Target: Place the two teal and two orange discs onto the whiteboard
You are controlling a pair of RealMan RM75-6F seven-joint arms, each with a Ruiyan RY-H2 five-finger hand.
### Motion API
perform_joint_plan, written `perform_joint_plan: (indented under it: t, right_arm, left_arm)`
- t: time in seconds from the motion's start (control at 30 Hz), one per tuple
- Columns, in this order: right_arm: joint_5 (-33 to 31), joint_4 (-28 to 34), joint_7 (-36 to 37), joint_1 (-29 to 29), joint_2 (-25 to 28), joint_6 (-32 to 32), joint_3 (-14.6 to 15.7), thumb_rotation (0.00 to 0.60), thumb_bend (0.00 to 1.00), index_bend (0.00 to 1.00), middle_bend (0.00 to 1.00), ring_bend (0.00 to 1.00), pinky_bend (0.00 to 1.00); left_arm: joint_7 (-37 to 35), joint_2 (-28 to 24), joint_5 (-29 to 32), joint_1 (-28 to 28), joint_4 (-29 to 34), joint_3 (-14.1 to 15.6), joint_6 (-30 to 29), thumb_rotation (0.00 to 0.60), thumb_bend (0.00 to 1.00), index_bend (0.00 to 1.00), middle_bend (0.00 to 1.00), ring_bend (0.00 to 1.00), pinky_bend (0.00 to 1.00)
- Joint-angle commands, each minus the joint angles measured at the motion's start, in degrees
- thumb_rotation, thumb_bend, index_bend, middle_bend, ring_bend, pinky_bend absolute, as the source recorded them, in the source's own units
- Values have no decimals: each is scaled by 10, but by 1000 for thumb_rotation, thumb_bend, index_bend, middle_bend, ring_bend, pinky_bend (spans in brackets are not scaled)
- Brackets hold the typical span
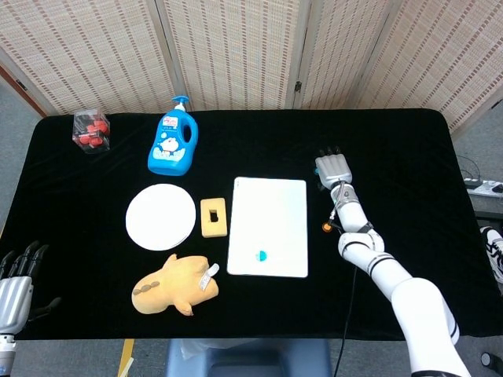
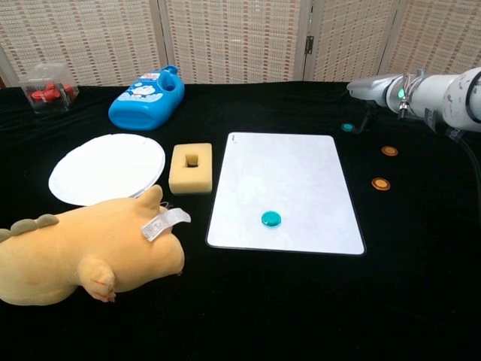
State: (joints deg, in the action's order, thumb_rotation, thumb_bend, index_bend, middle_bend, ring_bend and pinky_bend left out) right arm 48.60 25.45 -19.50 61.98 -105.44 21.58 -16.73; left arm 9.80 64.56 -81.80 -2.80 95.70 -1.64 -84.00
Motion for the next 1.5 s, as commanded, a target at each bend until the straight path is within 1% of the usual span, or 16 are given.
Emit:
perform_joint_plan:
  t: [0.03,0.07,0.17,0.4,0.57,0.83,1.13,1.4,1.5]
  right_arm:
    - [-1,-14,2,6,-8,-12,-1,600,575,311,135,32,0]
    - [-1,-17,3,8,-10,-15,-1,600,627,311,135,32,0]
    - [0,-28,3,12,-15,-21,-2,600,724,311,135,31,0]
    - [0,-58,-2,18,-30,-36,-1,600,812,311,127,21,0]
    - [-5,-81,-8,21,-40,-48,-5,600,815,307,107,8,0]
    - [-4,-106,-7,20,-50,-57,-12,599,816,299,106,11,0]
    - [3,-126,-2,26,-58,-66,-22,599,815,249,106,11,0]
    - [15,-131,-1,25,-63,-69,-24,599,815,251,106,14,0]
    - [24,-119,5,21,-58,-63,-24,598,815,289,109,18,0]
  left_arm:
    - [0,0,1,-1,0,0,1,600,198,36,64,165,0]
    - [0,0,0,-1,0,0,2,600,198,36,64,165,0]
    - [0,1,1,-1,-1,0,2,600,198,36,64,165,0]
    - [-4,4,3,-1,-4,2,5,600,199,36,64,165,0]
    - [-7,6,3,-2,-7,3,7,600,199,37,64,166,0]
    - [-8,7,3,-4,-9,3,10,600,199,37,64,167,0]
    - [-8,9,4,-5,-8,3,13,600,199,37,64,167,0]
    - [-13,10,5,-4,-12,4,14,600,199,37,64,167,0]
    - [-16,11,4,-4,-14,5,13,600,199,38,64,167,0]
